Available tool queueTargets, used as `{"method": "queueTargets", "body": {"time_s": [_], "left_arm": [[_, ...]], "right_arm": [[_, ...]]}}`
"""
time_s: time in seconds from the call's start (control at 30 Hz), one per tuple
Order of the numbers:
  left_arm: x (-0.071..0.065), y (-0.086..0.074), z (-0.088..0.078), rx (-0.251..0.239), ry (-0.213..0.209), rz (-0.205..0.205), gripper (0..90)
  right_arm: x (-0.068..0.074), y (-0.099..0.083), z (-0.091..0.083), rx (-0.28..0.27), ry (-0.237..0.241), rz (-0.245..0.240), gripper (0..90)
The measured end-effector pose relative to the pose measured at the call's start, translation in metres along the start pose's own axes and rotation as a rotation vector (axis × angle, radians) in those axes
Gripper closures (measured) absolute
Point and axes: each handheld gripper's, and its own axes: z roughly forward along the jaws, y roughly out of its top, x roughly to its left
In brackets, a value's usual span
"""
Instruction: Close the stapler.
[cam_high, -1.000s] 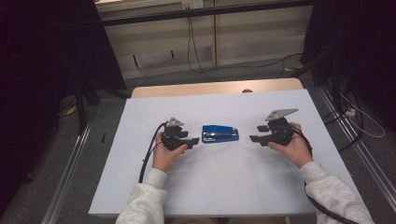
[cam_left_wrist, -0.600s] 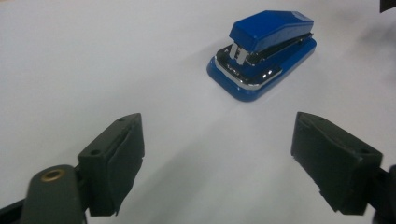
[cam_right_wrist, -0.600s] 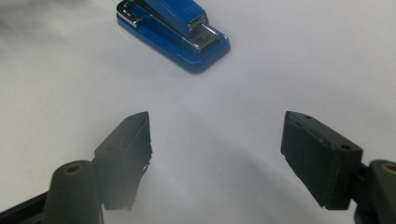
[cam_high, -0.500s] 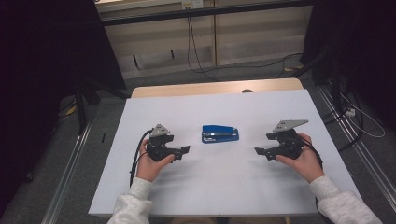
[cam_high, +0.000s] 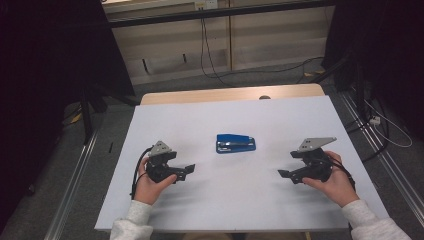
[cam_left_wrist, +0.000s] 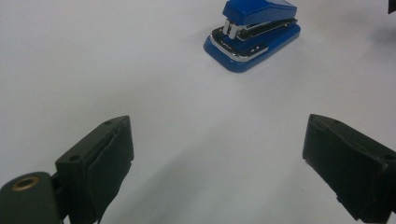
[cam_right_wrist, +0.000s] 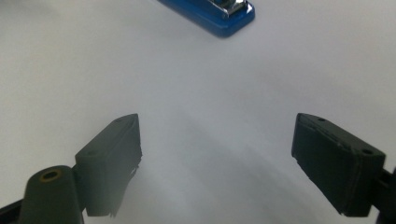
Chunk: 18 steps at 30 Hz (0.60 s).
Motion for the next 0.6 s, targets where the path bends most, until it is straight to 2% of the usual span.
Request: {"method": "queueTargets", "body": {"time_s": [0.4,0.6], "left_arm": [[0.007,-0.014,-0.024,-0.027,0.026,-0.009,8.9],[0.012,-0.022,-0.038,-0.034,0.045,-0.01,9.1]], "right_arm": [[0.004,-0.014,-0.014,0.01,-0.007,0.014,13.0],[0.005,-0.017,-0.021,-0.008,-0.013,0.016,12.8]]}}
